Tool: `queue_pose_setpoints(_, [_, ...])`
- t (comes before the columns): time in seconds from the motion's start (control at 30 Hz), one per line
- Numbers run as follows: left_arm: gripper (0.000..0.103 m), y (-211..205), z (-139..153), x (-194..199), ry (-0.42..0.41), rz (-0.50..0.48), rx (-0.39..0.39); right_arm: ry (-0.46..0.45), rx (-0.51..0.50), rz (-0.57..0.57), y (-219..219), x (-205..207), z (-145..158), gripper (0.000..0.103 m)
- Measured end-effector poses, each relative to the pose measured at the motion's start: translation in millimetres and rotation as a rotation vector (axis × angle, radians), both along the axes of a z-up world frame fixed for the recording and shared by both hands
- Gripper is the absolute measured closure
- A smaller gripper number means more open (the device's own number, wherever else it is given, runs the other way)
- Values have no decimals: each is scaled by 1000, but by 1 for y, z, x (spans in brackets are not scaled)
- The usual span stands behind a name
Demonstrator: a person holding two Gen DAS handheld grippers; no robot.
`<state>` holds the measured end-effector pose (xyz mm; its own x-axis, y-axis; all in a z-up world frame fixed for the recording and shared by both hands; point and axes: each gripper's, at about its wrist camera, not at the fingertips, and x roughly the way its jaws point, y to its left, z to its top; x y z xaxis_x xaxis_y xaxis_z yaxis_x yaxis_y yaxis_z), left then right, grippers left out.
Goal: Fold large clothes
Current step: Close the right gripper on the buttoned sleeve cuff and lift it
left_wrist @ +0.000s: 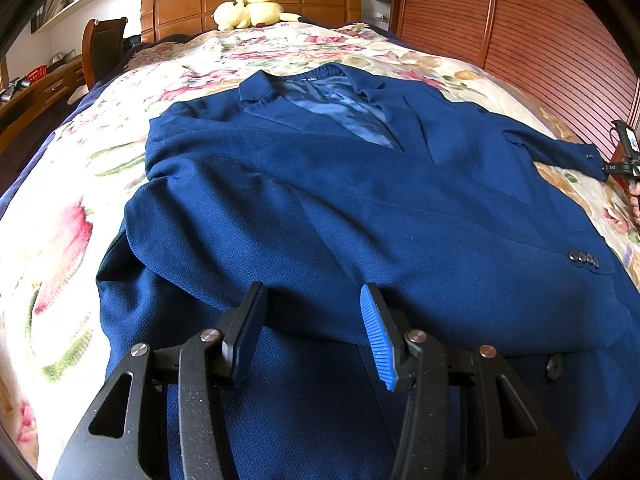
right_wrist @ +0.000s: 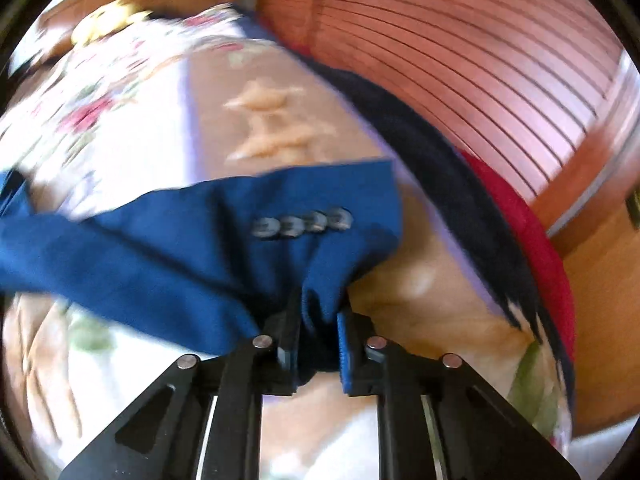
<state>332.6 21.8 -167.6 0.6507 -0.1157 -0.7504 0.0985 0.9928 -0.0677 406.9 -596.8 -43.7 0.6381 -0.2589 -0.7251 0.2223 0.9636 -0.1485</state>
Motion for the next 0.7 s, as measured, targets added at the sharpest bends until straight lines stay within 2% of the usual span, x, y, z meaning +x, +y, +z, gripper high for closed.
queue_pose_setpoints(0.17, [53, -1, 7, -5, -17, -2, 13, -49, -84, 121, 49, -32, 42, 90])
queue_pose_setpoints(0.37, [53, -1, 35, -21, -76, -37, -19, -199, -209, 227, 122, -89, 125, 91])
queue_pose_setpoints(0.53, [53, 4, 63, -37, -134, -67, -43, -287, -250, 306, 174, -136, 181, 91])
queue_pose_setpoints(0.7, [53, 22, 86, -56, -190, -70, -40, -365, -265, 408, 233, -181, 218, 91])
